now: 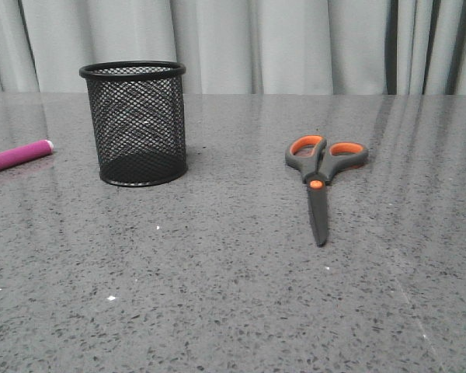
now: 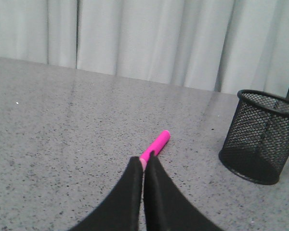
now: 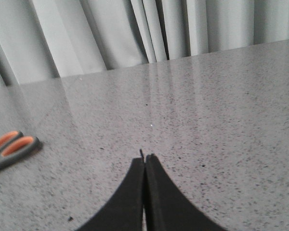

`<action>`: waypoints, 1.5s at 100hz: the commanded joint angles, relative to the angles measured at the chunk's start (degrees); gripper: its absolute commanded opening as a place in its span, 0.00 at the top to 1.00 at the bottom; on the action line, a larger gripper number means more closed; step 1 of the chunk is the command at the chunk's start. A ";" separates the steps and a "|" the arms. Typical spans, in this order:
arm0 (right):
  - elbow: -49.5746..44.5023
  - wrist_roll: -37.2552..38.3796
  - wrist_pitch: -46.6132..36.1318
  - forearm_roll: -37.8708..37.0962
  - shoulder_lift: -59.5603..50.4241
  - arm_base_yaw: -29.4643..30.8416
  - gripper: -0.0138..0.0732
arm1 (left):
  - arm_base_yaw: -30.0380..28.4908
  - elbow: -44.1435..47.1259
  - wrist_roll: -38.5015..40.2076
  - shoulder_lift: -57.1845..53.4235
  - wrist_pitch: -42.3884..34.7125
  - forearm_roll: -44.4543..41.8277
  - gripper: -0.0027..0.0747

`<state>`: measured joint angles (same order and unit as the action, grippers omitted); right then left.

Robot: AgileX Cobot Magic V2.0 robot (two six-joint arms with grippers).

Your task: Put pen and scissors into bin

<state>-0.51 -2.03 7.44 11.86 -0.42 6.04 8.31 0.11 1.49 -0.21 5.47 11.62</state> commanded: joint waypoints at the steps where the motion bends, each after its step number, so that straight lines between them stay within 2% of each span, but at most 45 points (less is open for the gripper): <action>1: -1.10 -0.16 -6.06 3.97 -1.25 -0.02 0.92 | -0.01 1.36 0.62 -1.47 -5.47 6.70 0.99; 11: -1.10 -0.16 -7.79 8.85 -1.25 -0.02 0.92 | -0.01 1.26 0.62 -1.47 -6.19 15.66 0.99; 21: -1.00 -0.16 -9.58 13.70 -1.25 -0.02 0.92 | -0.01 1.26 0.62 -1.47 -6.19 20.40 0.99; 41: -0.78 -0.16 -10.96 19.76 -1.25 -0.02 0.92 | -0.01 0.37 0.62 -1.47 -6.42 27.16 0.99; 55: 1.64 -0.16 -6.94 20.54 -1.17 -0.02 0.92 | -0.01 -1.75 0.62 -1.44 -5.47 27.34 0.99; 75: 6.73 -0.16 -0.31 20.65 2.87 -0.02 0.92 | -0.01 -8.34 0.48 2.86 -2.12 22.57 0.99; 92: 13.87 -0.41 6.89 19.03 13.22 -0.02 0.92 | -0.01 -17.92 0.16 12.42 8.85 9.24 0.99; 110: 23.17 -7.42 16.16 18.07 26.71 -0.02 0.92 | -0.01 -30.00 -0.05 24.04 19.45 -0.19 0.99; 134: 34.12 -7.85 22.85 18.07 38.97 -0.02 0.92 | -0.01 -39.47 -4.52 35.68 31.27 -1.75 0.99; 150: 37.52 -9.66 24.52 18.07 42.25 -0.02 0.91 | -0.01 -40.55 -4.92 39.64 31.96 -1.75 0.99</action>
<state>33.83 -9.85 33.96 29.63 40.65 6.04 8.31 -38.09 -2.83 37.65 40.01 9.53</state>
